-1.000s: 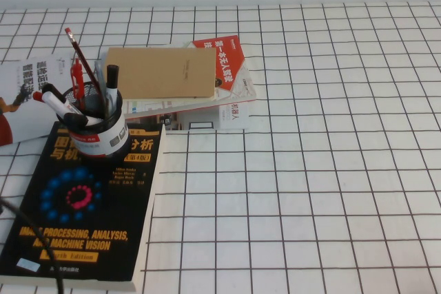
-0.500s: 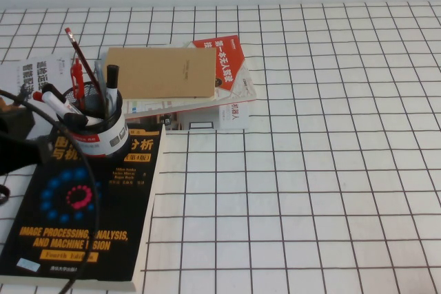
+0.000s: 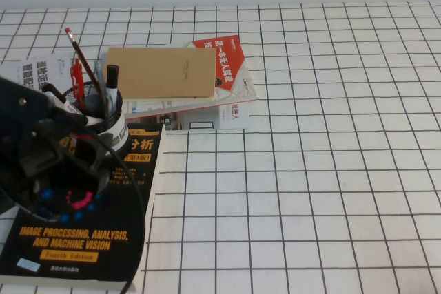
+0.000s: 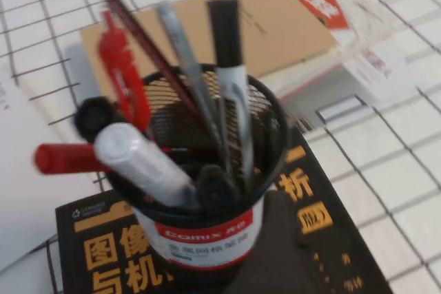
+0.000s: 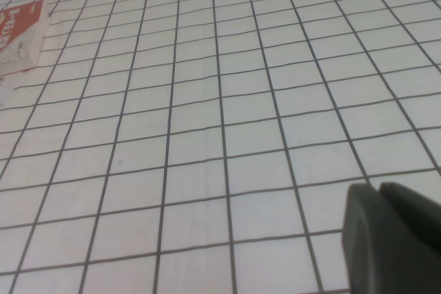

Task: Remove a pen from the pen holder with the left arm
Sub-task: 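Take a marker out of the pen holder and lay it on the table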

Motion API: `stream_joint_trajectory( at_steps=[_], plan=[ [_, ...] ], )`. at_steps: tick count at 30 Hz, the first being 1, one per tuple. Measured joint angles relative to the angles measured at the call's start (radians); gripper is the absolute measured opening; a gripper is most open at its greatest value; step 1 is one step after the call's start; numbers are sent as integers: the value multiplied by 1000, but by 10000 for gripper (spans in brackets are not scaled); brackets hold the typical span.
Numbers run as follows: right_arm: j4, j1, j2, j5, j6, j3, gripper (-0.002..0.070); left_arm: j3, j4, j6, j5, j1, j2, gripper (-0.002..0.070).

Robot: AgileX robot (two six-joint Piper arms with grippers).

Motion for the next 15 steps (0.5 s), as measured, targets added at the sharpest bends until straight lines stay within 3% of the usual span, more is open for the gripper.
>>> stream_joint_trajectory(
  at_steps=[2,5,15],
  plan=[
    [0,0,0,0,0,0,-16,0,-68,-17,-33,0,0,464],
    [0,0,0,0,0,0,-16,-4,-170,-29,-92,0,0,482],
    [0,0,0,0,0,0,-16,-6,-249,-31,-191,0,20,435]
  ],
)
